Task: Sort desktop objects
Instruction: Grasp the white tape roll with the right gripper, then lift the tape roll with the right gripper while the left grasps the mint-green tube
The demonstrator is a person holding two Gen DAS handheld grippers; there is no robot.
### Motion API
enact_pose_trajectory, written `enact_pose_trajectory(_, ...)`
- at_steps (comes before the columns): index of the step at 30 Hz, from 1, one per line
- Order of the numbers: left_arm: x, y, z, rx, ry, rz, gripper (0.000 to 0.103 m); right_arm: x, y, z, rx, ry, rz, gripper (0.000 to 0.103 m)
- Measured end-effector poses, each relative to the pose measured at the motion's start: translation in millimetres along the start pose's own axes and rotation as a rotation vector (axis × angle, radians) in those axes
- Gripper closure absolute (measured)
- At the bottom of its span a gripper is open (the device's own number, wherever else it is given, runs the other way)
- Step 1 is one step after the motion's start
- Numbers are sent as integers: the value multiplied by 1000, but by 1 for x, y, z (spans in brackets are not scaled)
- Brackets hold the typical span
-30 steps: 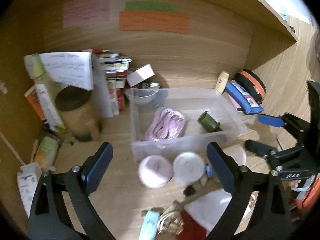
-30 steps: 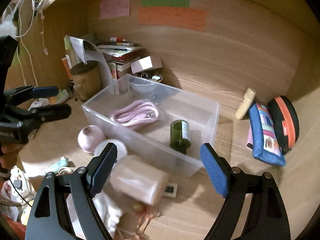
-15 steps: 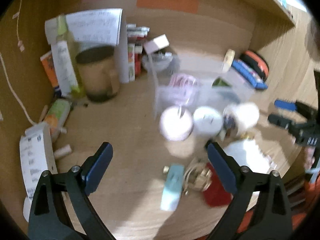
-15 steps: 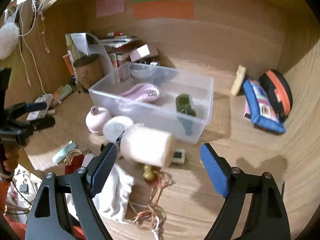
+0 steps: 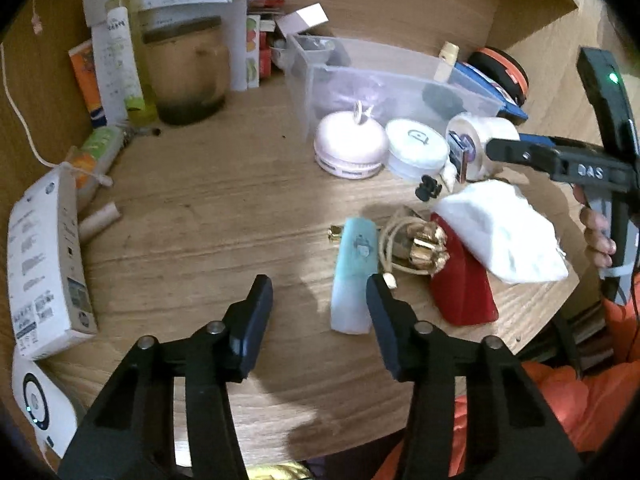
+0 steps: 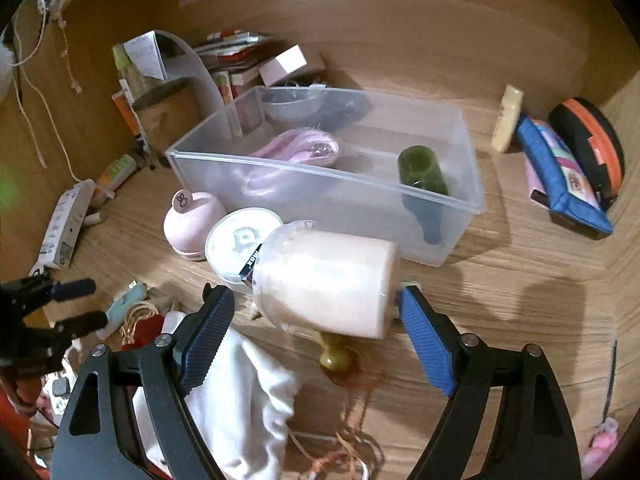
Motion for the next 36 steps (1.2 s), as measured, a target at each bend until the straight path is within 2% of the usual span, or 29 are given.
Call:
enact_pose_trajectory(6,7,-9,-1,-12,-16,24,58,-4,-9,-5,1,10,36,21)
enact_pose_trajectory(10,13,-14,-5,-4,-48,-1,58,-4,-14,-6,-6,18,53,22)
enact_pose_trajectory(13,15,-18,-9,4,-66,-33,65,2,-19,-4,-20,-1,61,24)
enact_pose_trajectory(16,17,-22,-13,4,-83,-55,68,6,-22,-3,-29,-38,18,26)
enact_pose_trajectory(27,20,-29,-29,4,-130,-50,68,5,-20,-6,-2,7,33,30)
enact_pose_trajectory(31,15,-24,-38,16,-142,-67,57,9,-17,-6,-4,11,25,31)
enact_pose_trajectory(36,12,-27,-40,-7,-156,-57,56,17,-10,-4,9,14,40,32)
Point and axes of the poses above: each gripper's, at about its wrist camera, not at the fingertips, and y roughly against the way its jaws point, x to its right, z to its underside, the point moved 4 cm from there along -y, roughly the way its jaws point, and after that the axes turned 3 degrees about z, right-handed, at the moved point
